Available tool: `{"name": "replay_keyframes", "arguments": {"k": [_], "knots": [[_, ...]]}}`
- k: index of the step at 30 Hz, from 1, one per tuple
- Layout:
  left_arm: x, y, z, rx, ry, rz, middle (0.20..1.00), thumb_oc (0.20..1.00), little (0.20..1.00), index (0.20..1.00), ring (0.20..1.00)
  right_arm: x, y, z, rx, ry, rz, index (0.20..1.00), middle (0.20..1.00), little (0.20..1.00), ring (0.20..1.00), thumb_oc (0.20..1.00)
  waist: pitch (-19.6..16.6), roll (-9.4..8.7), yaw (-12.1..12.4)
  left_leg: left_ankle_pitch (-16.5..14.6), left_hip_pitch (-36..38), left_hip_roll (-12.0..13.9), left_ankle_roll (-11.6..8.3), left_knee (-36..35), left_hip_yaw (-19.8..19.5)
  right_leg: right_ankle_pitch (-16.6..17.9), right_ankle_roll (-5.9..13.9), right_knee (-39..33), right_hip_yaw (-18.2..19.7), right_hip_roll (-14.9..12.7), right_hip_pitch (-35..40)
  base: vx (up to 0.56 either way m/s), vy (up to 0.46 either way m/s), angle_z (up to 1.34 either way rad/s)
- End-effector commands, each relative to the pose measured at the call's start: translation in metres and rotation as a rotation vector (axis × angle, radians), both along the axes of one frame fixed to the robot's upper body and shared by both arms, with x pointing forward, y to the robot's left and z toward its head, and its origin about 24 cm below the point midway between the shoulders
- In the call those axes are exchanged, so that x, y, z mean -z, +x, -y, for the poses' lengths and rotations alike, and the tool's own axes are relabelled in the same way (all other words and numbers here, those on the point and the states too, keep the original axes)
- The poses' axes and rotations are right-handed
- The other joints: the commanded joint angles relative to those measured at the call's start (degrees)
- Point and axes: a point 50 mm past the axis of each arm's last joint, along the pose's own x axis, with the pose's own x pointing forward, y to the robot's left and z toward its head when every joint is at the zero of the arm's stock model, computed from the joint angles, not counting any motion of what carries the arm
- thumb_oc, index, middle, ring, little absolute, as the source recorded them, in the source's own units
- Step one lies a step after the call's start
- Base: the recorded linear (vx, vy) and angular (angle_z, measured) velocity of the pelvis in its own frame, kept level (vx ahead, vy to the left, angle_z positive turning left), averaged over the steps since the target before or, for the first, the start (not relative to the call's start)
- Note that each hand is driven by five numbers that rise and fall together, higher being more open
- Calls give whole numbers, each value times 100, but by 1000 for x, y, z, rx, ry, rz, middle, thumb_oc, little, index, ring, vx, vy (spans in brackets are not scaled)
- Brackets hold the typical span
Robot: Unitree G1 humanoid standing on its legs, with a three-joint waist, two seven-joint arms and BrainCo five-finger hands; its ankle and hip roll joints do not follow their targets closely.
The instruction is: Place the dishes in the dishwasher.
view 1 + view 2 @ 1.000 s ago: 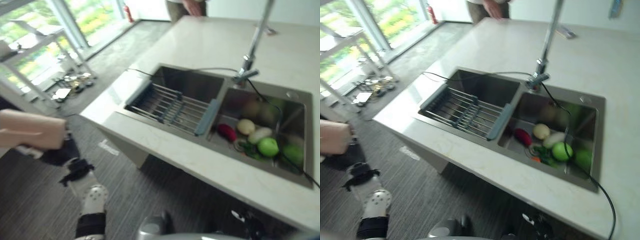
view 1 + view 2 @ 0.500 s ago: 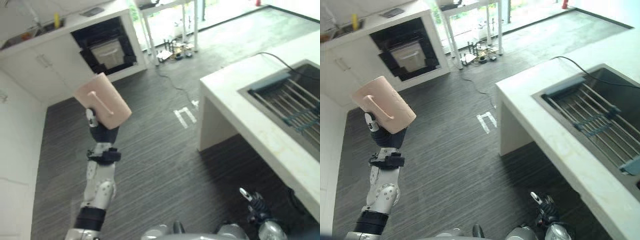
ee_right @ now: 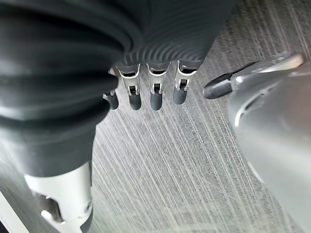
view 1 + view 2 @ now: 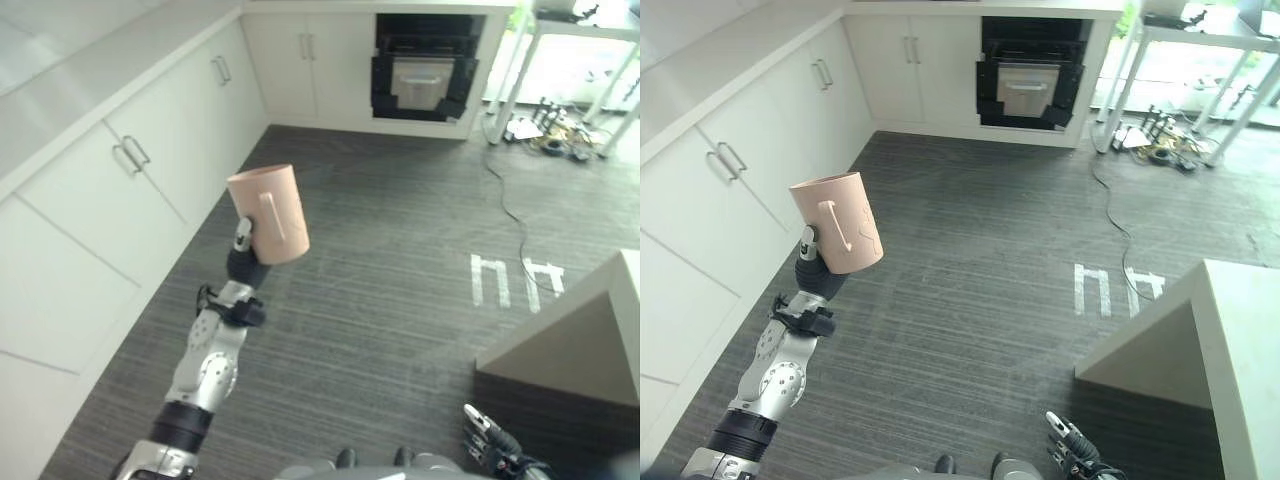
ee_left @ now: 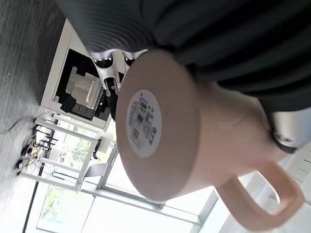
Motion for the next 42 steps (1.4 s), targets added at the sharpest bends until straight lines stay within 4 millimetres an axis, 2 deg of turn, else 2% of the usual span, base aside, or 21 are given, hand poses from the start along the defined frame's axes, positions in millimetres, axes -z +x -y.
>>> {"name": "replay_keyframes", "arguments": {"k": [1,4,5,9,14,18,23,25,27,37,42], "knots": [[-46,4,-3,-18,56,211,200,200,200,200,200,-1,-2,5,-74,11,-6,1000,1000,1000,1000,1000,70,-39,-89,-337,-153,780,-498,359,772,3,287,-93,-145,-139,-112,-46,-220,80],[-49,7,-2,-29,57,225,200,200,200,200,200,-2,-3,10,-78,1,5,1000,1000,1000,1000,1000,105,-77,-152,-300,-437,907,-624,767,1196,31,222,-210,-364,-160,-75,-67,-148,82],[-47,10,2,-5,65,230,200,200,200,200,200,-3,-4,12,-50,-3,16,1000,1000,1000,1000,1000,122,-93,-227,-306,-458,1051,-677,904,1517,35,220,-240,-531,-210,-45,-69,-40,65],[-43,9,2,-22,139,233,200,200,200,200,200,-5,-3,17,-25,2,27,1000,1000,1000,1000,1000,122,-25,-230,-132,-354,1041,-743,566,1409,59,221,-295,-570,-212,24,4,65,55],[-44,6,-2,-66,266,257,200,200,200,200,200,-2,-7,12,-62,0,18,1000,1000,1000,1000,1000,6,62,-222,-157,-141,895,-725,276,1328,150,299,-476,-586,-296,102,52,97,-12],[-47,5,-2,-57,354,291,200,200,200,200,200,-1,-9,10,-77,-12,14,1000,1000,1000,1000,1000,-40,63,-276,-353,-41,743,-605,365,1286,207,346,-528,-360,-303,118,56,15,-7],[-53,8,3,-37,350,310,200,200,200,200,200,0,-13,11,-54,-21,15,1000,1000,1000,1000,1000,-56,36,-417,-507,41,664,-486,478,1370,286,396,-554,-147,-299,89,17,9,-27],[-54,12,5,-32,335,313,200,200,200,200,200,0,-17,13,-50,-27,5,1000,1000,1000,1000,1000,-66,23,-520,-536,99,657,-446,466,1451,319,421,-543,-54,-296,56,14,25,-61],[-59,21,15,-19,295,310,200,200,200,200,200,2,-28,15,-31,-37,-15,1000,1000,1000,1000,1000,-88,-1,-782,-549,251,665,-387,334,1665,465,507,-608,140,-298,-35,15,37,-84],[-58,30,37,14,229,296,200,200,200,200,200,4,-37,9,-23,-43,-26,1000,1000,1000,1000,1000,-135,-4,-1097,-638,408,651,-292,242,2017,627,604,-671,352,-335,-183,9,20,-35],[-58,31,42,0,224,295,200,200,200,200,200,5,-37,7,-39,-48,-25,1000,1000,1000,1000,1000,-136,-8,-1146,-707,402,629,-234,306,2089,642,609,-637,397,-360,-248,5,4,-5]]}}
